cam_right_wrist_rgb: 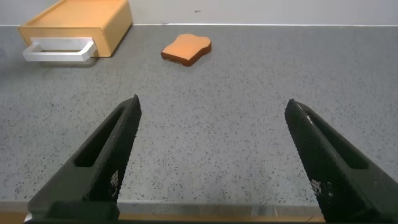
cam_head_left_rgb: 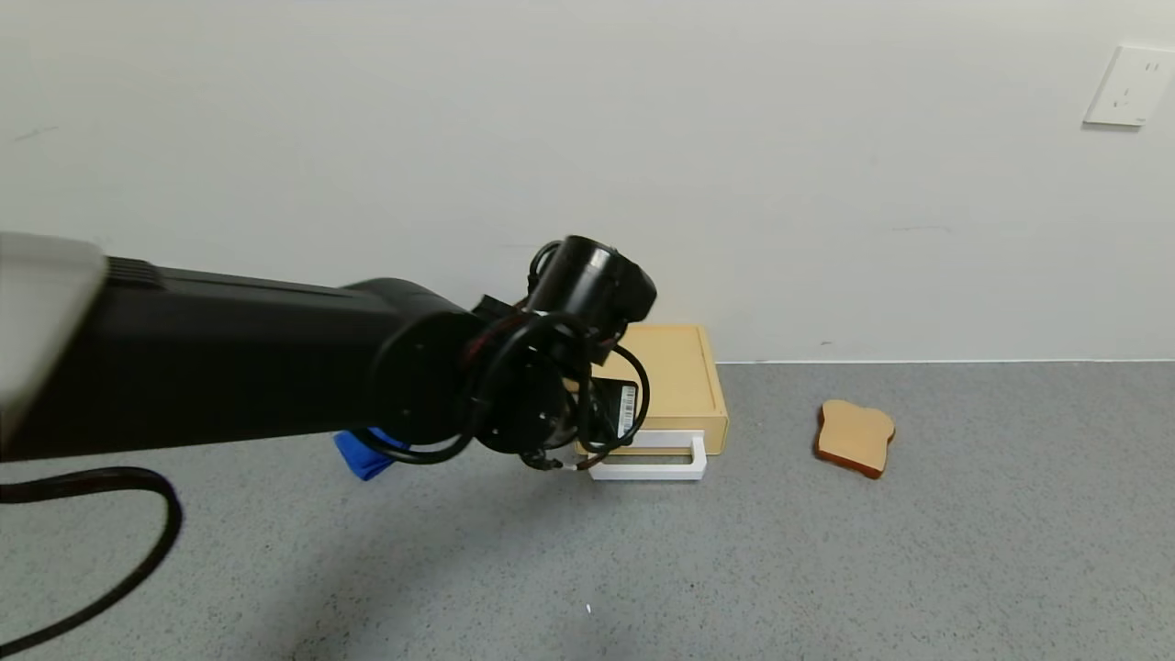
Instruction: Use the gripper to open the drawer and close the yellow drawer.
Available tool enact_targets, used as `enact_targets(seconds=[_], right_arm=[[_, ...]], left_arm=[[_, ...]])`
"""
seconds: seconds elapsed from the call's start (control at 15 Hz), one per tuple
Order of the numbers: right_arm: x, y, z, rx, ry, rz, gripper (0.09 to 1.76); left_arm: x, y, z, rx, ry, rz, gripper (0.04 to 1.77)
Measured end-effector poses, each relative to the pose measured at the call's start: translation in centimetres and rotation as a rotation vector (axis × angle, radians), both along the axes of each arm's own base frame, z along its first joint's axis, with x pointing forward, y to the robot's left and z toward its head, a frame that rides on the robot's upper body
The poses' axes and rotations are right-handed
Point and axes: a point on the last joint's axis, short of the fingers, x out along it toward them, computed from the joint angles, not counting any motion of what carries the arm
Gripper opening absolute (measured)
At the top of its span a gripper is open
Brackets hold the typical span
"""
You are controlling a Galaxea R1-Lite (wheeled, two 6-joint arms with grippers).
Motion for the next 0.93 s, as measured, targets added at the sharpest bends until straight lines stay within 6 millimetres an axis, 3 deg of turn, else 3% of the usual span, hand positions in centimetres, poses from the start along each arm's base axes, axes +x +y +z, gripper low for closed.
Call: enact_targets(seconds=[0.2,0.4,0.6,0.8,0.93], right_arm=[[0.0,0.0,0.0,0.000,0.000,0.000,1.70],[0.0,0.0,0.0,0.000,0.000,0.000,1.70],[0.0,0.0,0.0,0.000,0.000,0.000,1.70],[0.0,0.0,0.0,0.000,0.000,0.000,1.70],[0.0,0.0,0.0,0.000,0.000,0.000,1.70]], left_arm=[[-1.4,3.5,3.5,-0.069,0.005,-0.189,0.11],[-2.9,7.6,5.2,-0.140,-0.029,-0.413,0.11],[-4.1,11.0,5.2,-0.182,-0.105,-0.491,0.11],[-4.8,12.8,4.6,-0.207,-0.185,-0.480,0.11],[-5.2,13.7,4.3,-0.209,-0.209,-0.459,0.41]])
